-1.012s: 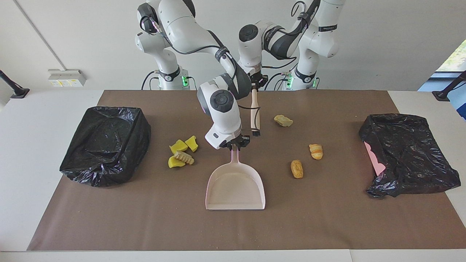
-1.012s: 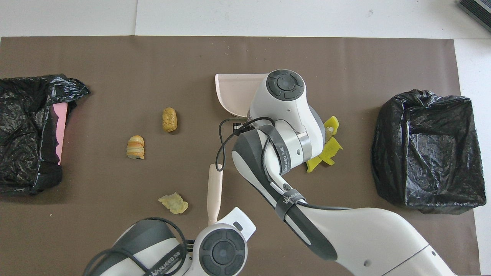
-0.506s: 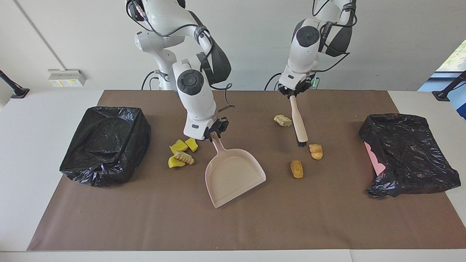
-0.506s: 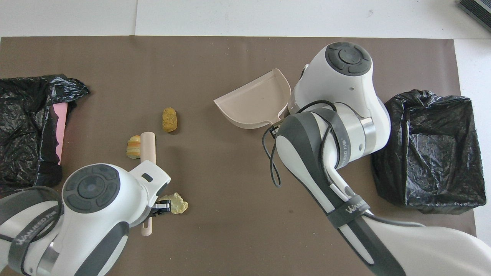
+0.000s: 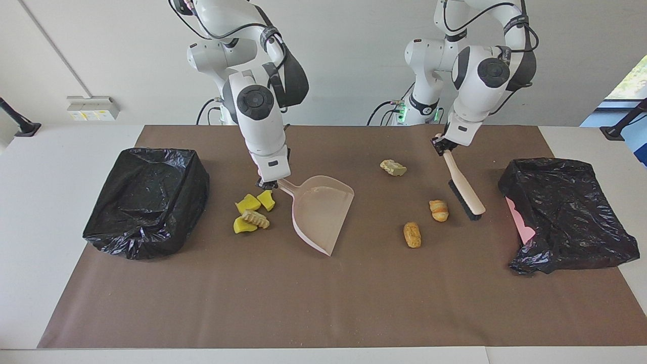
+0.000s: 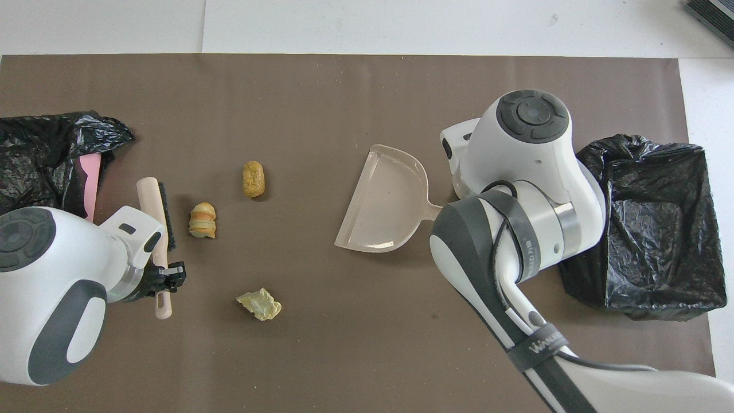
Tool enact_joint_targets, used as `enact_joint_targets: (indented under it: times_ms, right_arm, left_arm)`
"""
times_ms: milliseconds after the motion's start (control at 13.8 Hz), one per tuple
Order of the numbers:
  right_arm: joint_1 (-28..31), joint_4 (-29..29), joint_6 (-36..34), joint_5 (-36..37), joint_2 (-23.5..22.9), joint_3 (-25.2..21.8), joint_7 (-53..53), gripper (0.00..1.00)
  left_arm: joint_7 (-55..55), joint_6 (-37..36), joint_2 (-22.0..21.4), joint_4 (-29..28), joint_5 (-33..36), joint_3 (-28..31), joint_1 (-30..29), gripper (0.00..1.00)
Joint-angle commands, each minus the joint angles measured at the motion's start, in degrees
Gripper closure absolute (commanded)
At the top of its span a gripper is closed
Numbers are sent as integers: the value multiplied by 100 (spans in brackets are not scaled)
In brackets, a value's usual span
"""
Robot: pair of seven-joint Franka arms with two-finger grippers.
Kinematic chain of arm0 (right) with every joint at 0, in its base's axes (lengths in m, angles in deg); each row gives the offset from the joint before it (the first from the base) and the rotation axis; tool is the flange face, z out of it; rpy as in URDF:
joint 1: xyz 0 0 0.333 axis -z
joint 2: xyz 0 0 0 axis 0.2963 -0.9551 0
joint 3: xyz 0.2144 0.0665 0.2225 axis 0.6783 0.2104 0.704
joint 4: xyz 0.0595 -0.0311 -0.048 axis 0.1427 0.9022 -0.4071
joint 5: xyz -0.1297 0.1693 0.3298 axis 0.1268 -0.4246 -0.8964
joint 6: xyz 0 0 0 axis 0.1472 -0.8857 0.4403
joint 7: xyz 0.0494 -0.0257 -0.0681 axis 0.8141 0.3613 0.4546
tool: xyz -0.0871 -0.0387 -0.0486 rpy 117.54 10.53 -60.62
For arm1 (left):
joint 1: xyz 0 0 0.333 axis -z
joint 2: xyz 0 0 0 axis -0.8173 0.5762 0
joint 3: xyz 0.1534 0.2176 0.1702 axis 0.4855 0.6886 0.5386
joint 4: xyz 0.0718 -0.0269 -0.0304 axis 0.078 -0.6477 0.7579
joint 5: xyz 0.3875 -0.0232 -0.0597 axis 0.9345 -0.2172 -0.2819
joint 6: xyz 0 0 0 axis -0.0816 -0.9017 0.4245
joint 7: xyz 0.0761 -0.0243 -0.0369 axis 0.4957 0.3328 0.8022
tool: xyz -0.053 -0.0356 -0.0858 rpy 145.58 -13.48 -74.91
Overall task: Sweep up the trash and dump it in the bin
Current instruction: 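Sweep the nuggets toward the dustpan with the left gripper's brush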
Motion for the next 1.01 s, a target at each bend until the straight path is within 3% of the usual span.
enact_joint_targets:
  times_ms: [0, 72, 506, 723, 940]
  right_arm:
    - [-162, 1194, 1034, 193, 647, 34, 442, 100]
    - [-250, 1407, 1335, 175, 719, 34, 372, 100]
    - [-532, 1427, 1935, 158, 368, 60, -129, 100]
    - [-523, 1427, 1953, 158, 368, 60, -130, 100]
    - [-541, 1427, 1499, 78, 420, 78, -288, 100]
  left_arm:
    - [-372, 686, 631, -116, 67, -99, -39, 100]
    - [-398, 968, 712, -116, 67, -108, -56, 100]
    - [-1170, 1313, 1047, -19, -12, -152, 197, 100]
    - [-1400, 1322, 1038, -19, -318, -160, 435, 100]
    - [-1743, 1340, 1020, -28, -433, -160, 751, 100]
